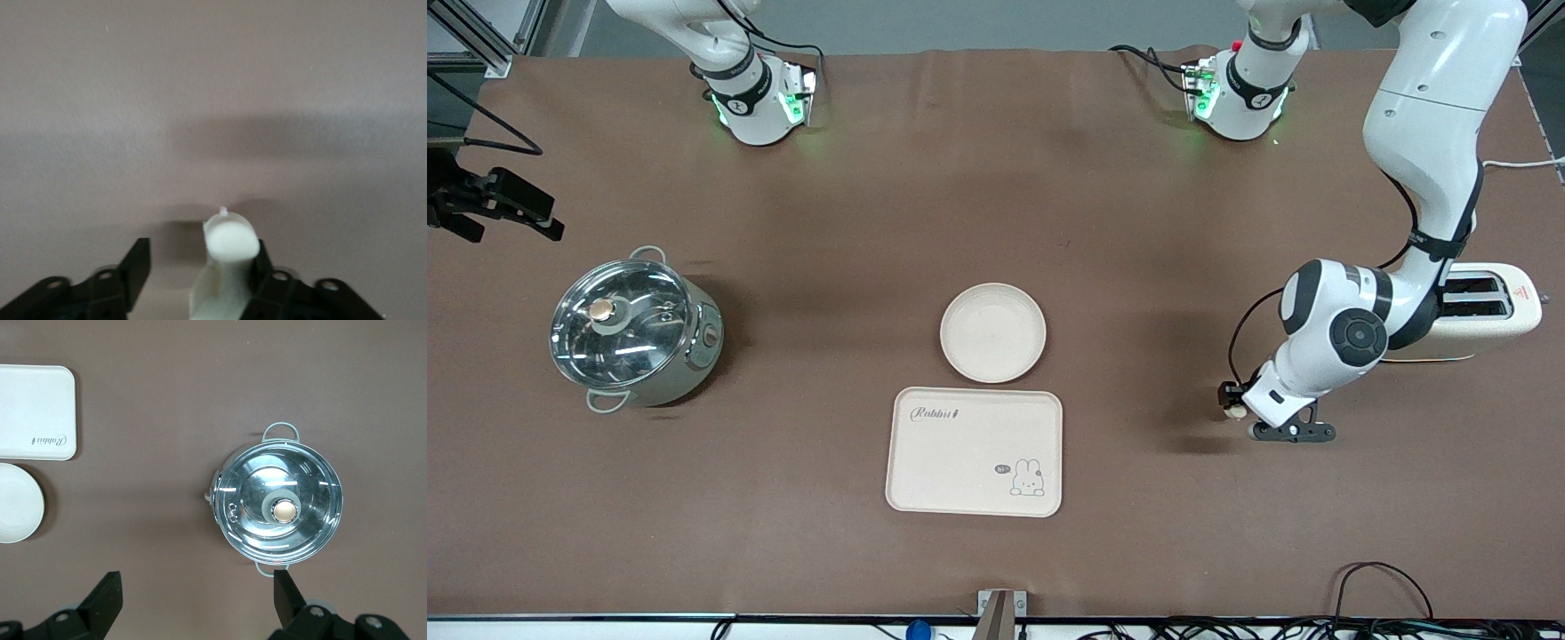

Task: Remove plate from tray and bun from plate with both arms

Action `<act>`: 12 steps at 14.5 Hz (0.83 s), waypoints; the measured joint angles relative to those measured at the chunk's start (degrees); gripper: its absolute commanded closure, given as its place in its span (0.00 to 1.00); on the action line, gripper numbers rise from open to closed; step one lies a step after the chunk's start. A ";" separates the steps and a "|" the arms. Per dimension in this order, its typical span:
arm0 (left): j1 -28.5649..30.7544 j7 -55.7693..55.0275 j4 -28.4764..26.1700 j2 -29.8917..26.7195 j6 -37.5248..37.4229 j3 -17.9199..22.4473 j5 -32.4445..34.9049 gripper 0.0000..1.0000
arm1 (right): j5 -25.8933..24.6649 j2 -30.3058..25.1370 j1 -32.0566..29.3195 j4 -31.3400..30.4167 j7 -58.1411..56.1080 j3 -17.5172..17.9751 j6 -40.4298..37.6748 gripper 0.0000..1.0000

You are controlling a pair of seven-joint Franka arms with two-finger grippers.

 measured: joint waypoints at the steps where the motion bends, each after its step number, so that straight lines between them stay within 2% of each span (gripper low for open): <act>1: 0.00 0.00 0.74 -0.03 0.00 0.00 0.00 0.00 | 0.00 0.01 0.00 0.00 0.00 0.00 0.00 0.00; 4: 0.05 -0.02 3.45 -0.39 -1.66 0.00 0.00 0.00 | 0.00 0.02 0.01 0.00 0.00 0.01 0.00 0.00; 6: 0.10 -0.02 6.36 -1.25 -6.20 -0.11 -0.03 0.00 | 0.00 0.02 0.01 0.00 0.00 0.02 0.00 0.00; 9: 0.10 -0.09 12.43 -5.03 -17.91 -1.44 -1.12 0.00 | 0.00 0.03 0.03 0.00 0.00 0.04 0.01 0.00; 12: 0.06 0.06 18.96 -12.49 -32.23 -2.53 -1.50 0.00 | 0.00 0.05 0.13 0.01 0.00 0.12 0.04 0.00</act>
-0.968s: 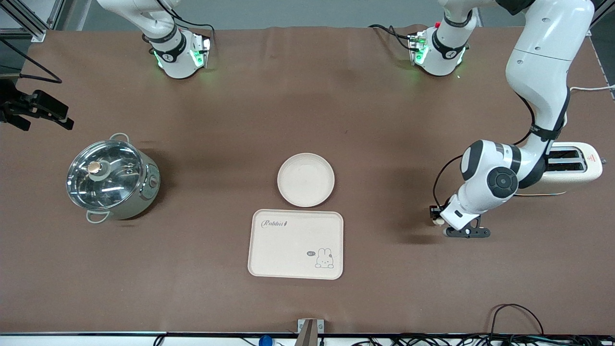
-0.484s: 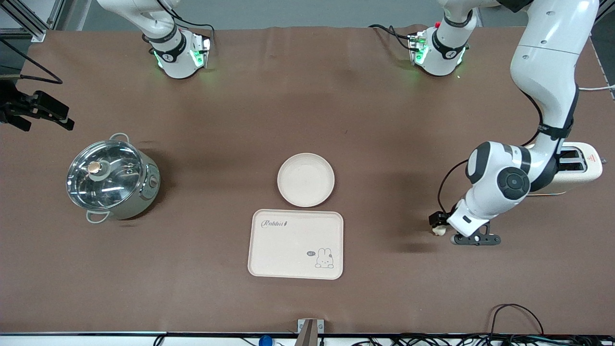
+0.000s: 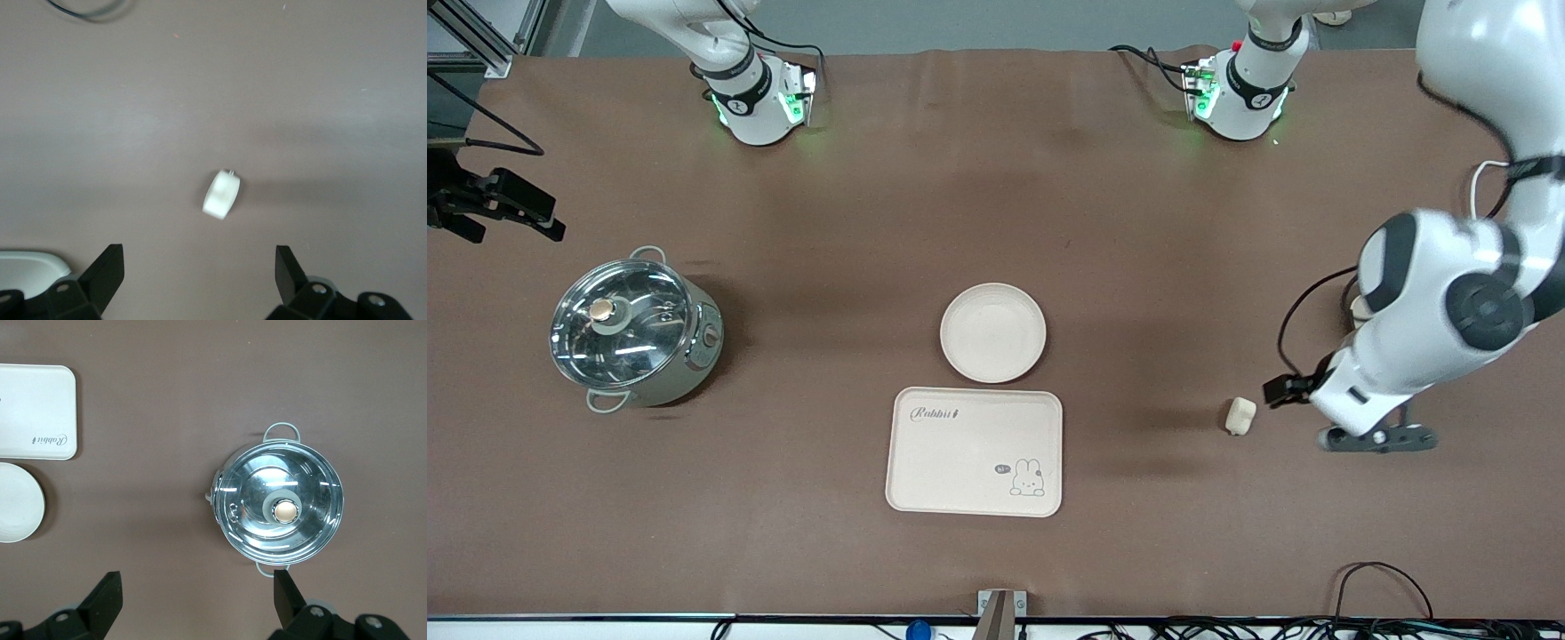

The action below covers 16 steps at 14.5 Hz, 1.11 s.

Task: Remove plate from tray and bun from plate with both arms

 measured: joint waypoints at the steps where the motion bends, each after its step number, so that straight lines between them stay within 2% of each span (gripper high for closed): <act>1: -0.08 0.37 0.74 -3.06 -2.94 -0.11 -0.06 0.00 | 0.00 0.01 0.08 0.01 0.00 0.03 0.00 0.00; 6: -0.55 6.26 -0.09 -16.12 -14.39 0.44 -1.29 0.00 | 0.00 0.03 0.16 0.02 0.00 0.10 -0.01 0.00; 8: -2.87 6.69 -1.38 -20.38 -18.71 4.01 -3.89 0.00 | 0.00 0.03 0.16 0.04 0.00 0.09 -0.01 0.00; 12: -5.03 12.30 -7.44 -26.65 -18.94 12.52 -6.89 0.00 | 0.00 0.03 0.14 0.06 -0.13 0.01 -0.02 0.00; 14: -5.00 14.08 -8.79 -27.30 -17.80 14.34 -8.51 0.00 | 0.00 0.03 0.14 0.06 -1.79 -0.03 -0.02 0.00; 16: -5.31 14.12 -9.28 -27.16 -16.82 14.31 -9.30 0.00 | 0.00 0.03 0.10 0.06 -2.73 -0.12 -0.02 0.00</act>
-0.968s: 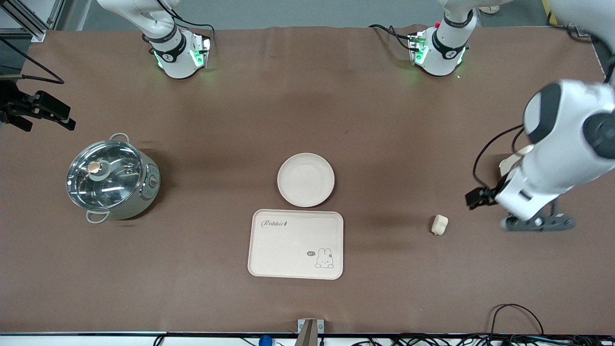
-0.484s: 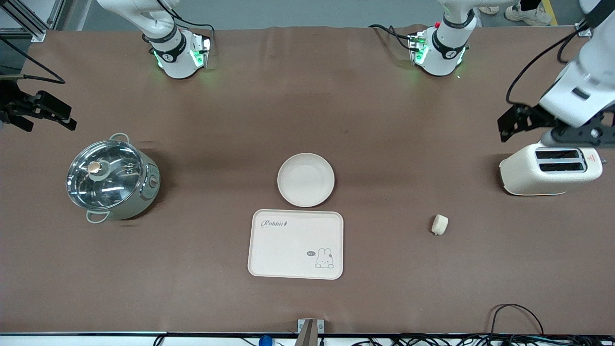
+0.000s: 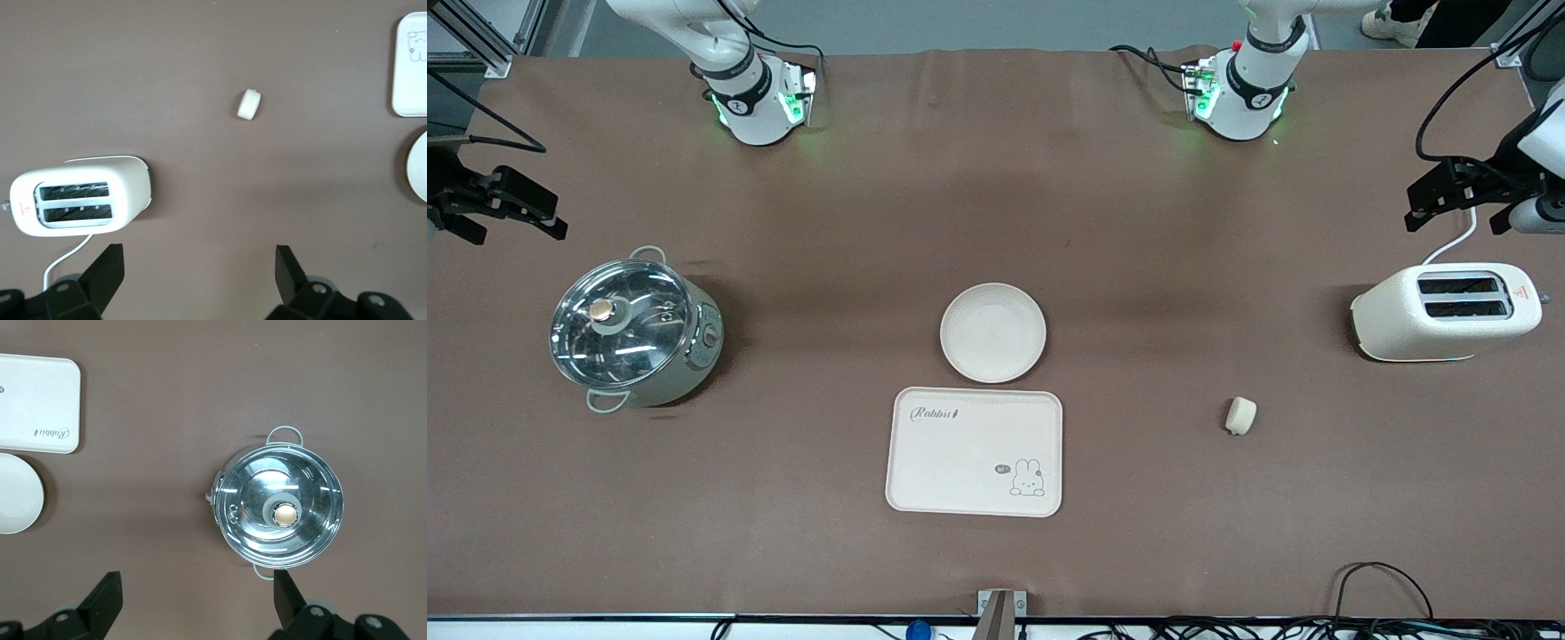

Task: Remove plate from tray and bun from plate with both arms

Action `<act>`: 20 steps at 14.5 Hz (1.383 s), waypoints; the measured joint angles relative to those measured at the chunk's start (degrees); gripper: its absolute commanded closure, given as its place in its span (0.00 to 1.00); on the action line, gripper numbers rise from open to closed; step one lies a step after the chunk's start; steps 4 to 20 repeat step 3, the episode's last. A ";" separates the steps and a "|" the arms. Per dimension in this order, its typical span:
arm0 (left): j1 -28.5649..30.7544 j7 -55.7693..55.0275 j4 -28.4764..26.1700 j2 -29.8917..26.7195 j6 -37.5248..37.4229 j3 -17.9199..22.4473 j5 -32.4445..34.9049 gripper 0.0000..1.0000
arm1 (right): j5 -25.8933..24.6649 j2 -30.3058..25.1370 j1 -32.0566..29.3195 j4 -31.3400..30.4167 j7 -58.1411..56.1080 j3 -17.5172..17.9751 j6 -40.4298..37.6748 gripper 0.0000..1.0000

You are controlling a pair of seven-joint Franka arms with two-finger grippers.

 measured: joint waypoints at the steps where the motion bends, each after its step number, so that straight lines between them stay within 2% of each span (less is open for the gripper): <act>1: -0.22 -0.02 0.11 0.20 0.42 -0.02 -0.14 0.00 | 0.00 0.00 -0.04 0.00 -0.19 -0.06 0.00 0.00; 3: -0.35 -0.10 1.83 1.11 1.19 -0.06 -0.49 0.00 | 0.00 0.00 -0.08 0.00 -0.34 -0.15 0.00 0.00; 20: -0.35 -0.10 1.83 1.11 1.19 -0.06 -0.49 0.00 | 0.00 0.00 -0.08 0.00 -0.34 -0.15 0.00 0.00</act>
